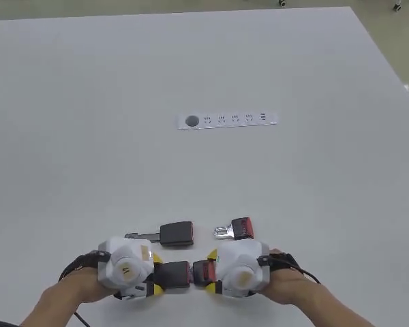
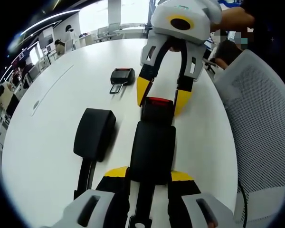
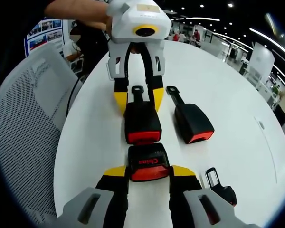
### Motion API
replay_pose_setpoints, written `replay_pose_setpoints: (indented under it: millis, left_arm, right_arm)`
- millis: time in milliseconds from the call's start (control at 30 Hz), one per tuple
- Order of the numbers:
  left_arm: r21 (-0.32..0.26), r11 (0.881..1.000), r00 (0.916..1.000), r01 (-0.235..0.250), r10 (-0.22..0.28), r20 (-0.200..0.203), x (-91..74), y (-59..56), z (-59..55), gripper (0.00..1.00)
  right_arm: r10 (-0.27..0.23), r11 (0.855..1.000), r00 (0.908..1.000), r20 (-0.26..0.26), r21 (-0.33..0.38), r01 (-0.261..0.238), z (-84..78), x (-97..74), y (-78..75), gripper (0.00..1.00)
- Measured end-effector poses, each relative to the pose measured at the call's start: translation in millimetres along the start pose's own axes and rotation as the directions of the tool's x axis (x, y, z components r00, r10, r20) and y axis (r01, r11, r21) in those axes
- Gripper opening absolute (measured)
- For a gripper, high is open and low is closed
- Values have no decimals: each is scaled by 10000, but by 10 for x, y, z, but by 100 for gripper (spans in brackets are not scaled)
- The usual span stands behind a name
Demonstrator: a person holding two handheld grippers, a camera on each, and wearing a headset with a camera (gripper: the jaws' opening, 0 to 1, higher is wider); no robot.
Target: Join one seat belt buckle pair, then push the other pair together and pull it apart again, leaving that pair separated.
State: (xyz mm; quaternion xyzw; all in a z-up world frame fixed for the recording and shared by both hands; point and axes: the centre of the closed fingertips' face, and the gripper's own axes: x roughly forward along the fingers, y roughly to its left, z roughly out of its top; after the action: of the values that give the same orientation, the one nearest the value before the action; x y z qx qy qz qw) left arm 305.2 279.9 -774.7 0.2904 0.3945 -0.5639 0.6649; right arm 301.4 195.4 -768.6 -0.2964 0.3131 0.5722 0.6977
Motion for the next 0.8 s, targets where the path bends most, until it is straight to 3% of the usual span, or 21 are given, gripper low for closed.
replay_pose_setpoints:
  millis: [200,433,800]
  left_arm:
    - [84,10000,10000,-13,13,-40,-1,-11,28,31]
    - [253,9996,9999,97,-100,89,-1,-6,25,31]
    - [634,9980,9999,-51,58,-112,10,-12,40,31]
  right_arm:
    - [5,9998,10000,11,-185,-5,-12,-15,2,29]
    - [131,9984,9992,374,-563,-110,-45,-64,-7,28]
    - [98,9995,9993,356,-310,-87,-54,6,-42,28]
